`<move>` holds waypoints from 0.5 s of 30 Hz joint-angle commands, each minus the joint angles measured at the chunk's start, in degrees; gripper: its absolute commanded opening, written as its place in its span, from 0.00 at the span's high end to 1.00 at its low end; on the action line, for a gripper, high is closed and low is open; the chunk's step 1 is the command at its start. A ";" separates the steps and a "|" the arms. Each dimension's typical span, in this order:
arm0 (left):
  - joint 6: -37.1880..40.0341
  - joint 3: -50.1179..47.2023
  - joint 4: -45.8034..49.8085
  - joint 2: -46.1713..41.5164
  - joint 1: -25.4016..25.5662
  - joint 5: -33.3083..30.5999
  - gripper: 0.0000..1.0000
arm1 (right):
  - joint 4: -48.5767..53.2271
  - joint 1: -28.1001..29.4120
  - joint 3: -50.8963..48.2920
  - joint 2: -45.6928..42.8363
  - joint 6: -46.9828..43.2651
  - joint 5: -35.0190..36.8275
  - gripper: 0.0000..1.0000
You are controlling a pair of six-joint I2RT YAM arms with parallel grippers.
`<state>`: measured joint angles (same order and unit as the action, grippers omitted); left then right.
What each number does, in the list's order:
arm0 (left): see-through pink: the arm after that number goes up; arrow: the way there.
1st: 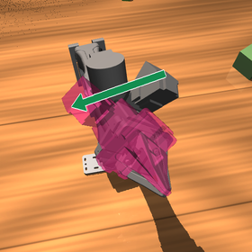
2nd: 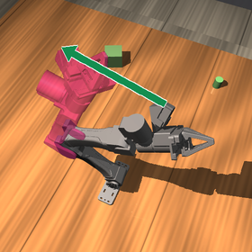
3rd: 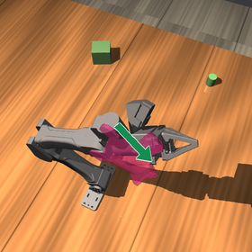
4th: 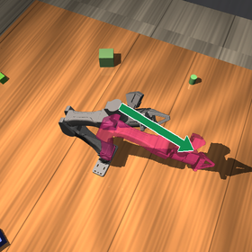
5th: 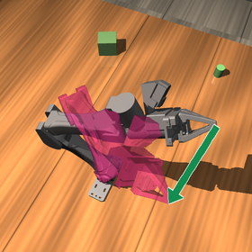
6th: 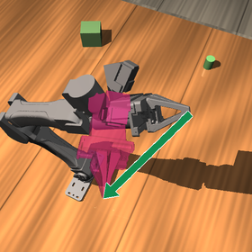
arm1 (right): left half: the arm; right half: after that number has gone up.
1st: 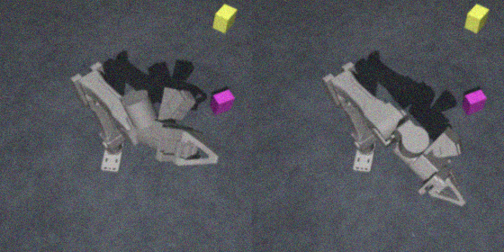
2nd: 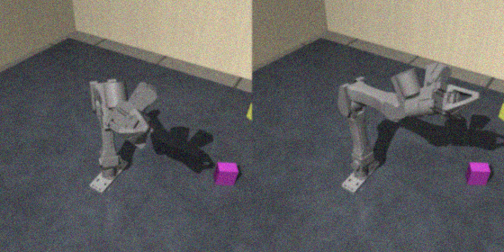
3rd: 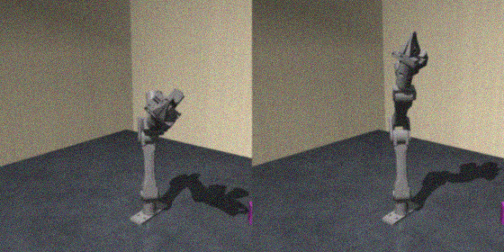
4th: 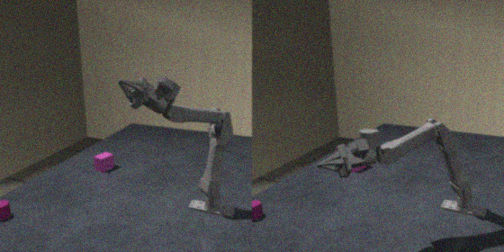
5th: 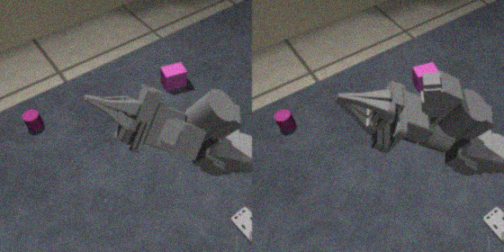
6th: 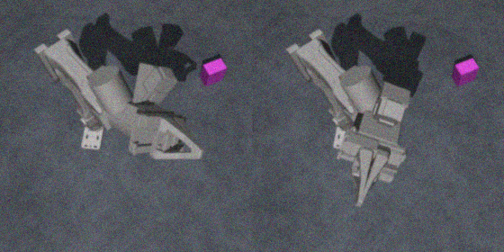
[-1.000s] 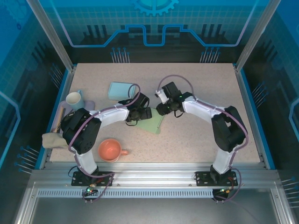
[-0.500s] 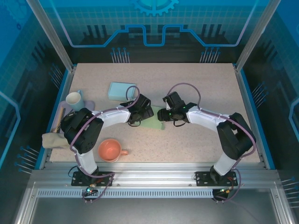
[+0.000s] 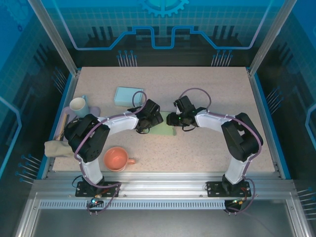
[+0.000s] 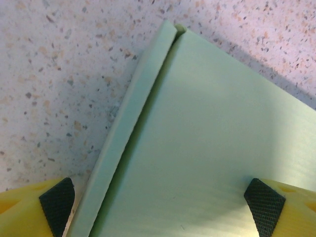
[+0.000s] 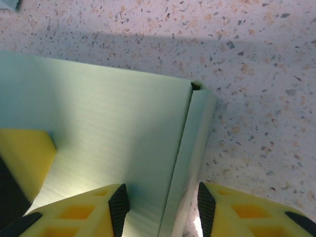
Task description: Fold the paper box
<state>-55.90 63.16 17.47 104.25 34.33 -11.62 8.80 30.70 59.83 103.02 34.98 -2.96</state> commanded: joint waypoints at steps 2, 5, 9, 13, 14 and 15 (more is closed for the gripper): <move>-3.69 -0.33 9.53 0.83 0.65 8.03 0.06 | -1.50 -0.56 -1.95 4.26 1.99 -0.08 0.55; -4.52 1.04 12.57 1.25 0.59 7.77 0.05 | -1.90 -0.55 -2.01 4.47 2.37 -0.60 0.55; -4.66 3.81 19.05 0.37 0.63 1.64 0.02 | -1.59 -0.55 -2.39 3.81 1.94 0.65 0.55; -5.01 2.98 19.39 -2.56 0.57 0.54 0.01 | -1.24 -0.62 -2.53 2.96 1.59 1.37 0.55; -5.18 2.61 19.00 -3.17 0.58 0.80 0.01 | -1.24 -0.56 -2.67 2.81 1.58 1.51 0.55; -5.47 2.12 18.54 -3.97 0.60 1.24 0.01 | -1.24 -0.57 -2.70 2.72 1.58 1.64 0.56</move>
<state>-60.16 66.57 30.48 102.91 34.54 -10.26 4.21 30.55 59.24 104.16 36.27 -4.14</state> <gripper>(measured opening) 0.988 0.446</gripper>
